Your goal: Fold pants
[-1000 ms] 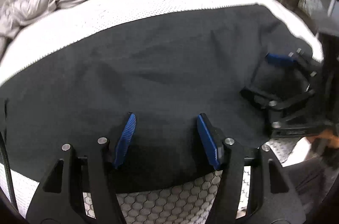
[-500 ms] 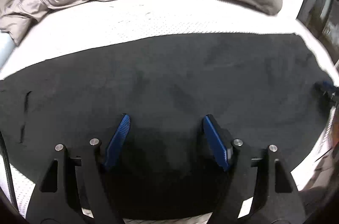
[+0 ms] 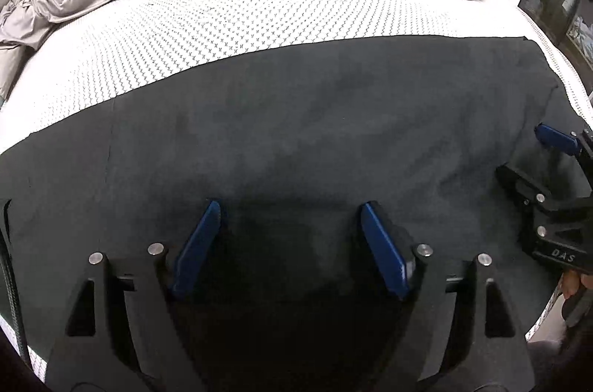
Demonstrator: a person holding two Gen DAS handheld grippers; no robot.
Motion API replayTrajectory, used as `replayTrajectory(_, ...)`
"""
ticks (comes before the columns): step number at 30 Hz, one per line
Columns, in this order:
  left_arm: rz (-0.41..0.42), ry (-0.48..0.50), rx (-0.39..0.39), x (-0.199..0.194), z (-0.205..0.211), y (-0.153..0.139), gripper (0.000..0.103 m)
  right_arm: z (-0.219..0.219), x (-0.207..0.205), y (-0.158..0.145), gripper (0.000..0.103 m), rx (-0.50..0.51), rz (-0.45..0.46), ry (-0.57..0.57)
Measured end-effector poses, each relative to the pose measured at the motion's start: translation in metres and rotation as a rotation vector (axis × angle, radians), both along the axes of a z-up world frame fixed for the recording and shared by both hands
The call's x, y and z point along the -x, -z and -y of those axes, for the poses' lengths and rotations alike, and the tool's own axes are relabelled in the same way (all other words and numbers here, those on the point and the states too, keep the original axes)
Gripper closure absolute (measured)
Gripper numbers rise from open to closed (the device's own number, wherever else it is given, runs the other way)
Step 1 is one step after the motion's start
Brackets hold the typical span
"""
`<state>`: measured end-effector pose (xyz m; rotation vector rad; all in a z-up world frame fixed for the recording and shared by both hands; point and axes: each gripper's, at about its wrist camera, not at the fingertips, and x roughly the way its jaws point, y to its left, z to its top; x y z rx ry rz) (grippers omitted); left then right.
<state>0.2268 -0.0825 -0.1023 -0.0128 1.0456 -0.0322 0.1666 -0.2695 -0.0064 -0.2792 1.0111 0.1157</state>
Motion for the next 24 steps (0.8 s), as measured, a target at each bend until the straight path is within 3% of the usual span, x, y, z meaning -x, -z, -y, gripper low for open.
replayTrajectory(9, -0.005, 0.002, -0.006, -0.004, -0.019, 0.001, 0.025, 0.023, -0.013, 0.003, 0.011, -0.025, -0.064, 0.11)
replayTrajectory(24, -0.011, -0.058, -0.044, -0.003, -0.057, -0.004, 0.025, 0.023, -0.007, 0.003, 0.009, -0.01, -0.056, 0.103)
